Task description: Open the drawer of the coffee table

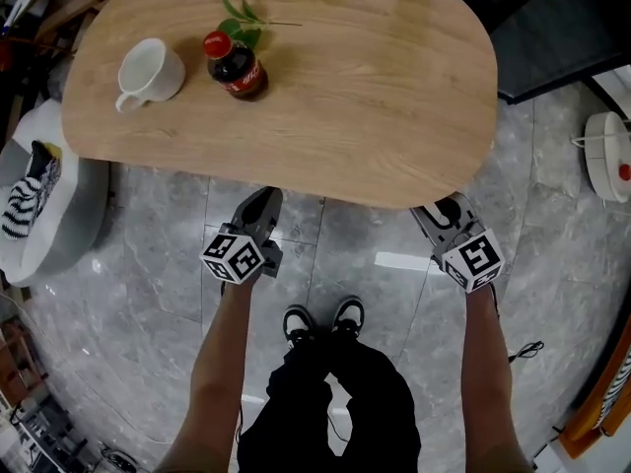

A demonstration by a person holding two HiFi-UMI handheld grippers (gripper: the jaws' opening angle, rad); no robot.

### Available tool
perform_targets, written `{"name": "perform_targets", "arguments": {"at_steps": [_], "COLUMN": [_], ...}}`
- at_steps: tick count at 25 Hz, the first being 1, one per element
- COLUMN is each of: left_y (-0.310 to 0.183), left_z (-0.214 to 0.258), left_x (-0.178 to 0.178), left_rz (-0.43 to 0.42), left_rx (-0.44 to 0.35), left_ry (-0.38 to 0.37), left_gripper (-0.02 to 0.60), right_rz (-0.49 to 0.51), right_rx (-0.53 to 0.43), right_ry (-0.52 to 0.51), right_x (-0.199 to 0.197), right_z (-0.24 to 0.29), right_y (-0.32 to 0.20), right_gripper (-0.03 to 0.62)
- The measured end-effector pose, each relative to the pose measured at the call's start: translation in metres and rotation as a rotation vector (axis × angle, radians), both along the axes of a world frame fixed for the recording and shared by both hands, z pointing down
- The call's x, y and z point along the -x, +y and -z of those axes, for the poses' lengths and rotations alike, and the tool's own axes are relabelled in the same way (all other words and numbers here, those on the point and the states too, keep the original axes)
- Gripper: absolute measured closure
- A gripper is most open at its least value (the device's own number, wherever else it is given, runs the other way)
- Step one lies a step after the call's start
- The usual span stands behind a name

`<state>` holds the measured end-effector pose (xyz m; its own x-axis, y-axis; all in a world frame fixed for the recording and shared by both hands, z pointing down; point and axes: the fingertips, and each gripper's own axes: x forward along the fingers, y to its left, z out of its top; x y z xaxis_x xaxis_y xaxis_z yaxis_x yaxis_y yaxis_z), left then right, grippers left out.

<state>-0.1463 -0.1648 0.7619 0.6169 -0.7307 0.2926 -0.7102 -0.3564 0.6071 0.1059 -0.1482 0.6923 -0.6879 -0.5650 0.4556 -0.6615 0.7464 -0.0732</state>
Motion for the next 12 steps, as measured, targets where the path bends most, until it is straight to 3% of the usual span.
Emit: {"name": "perform_targets", "arguments": {"at_steps": [1, 3, 4, 5, 12], "left_y": [-0.004, -0.013, -0.016, -0.02, -0.037], "left_z": [0.002, 0.012, 0.015, 0.013, 0.004], "left_x": [0.003, 0.009, 0.011, 0.014, 0.025], "left_rz": [0.018, 0.023, 0.011, 0.001, -0.054], "left_rx": [0.031, 0.033, 0.01, -0.014, -0.095], "left_ry": [0.197, 0.589, 0.694, 0.721, 0.648], "left_gripper": [0.553, 0.395, 0.392, 0.393, 0.393], "right_rz": [0.01, 0.031, 0.038, 0.045, 0.056], "right_rx": [-0.005, -0.015, -0.02, -0.026, -0.041], "right_ry": [0.004, 0.005, 0.003, 0.002, 0.008], "right_x": [0.0, 0.001, 0.001, 0.001, 0.001], "right_z": [0.0, 0.001, 0.002, 0.001, 0.0], "right_y": [0.0, 0.0, 0.0, 0.0, -0.002], "right_gripper": [0.49, 0.493, 0.493, 0.493, 0.494]}}
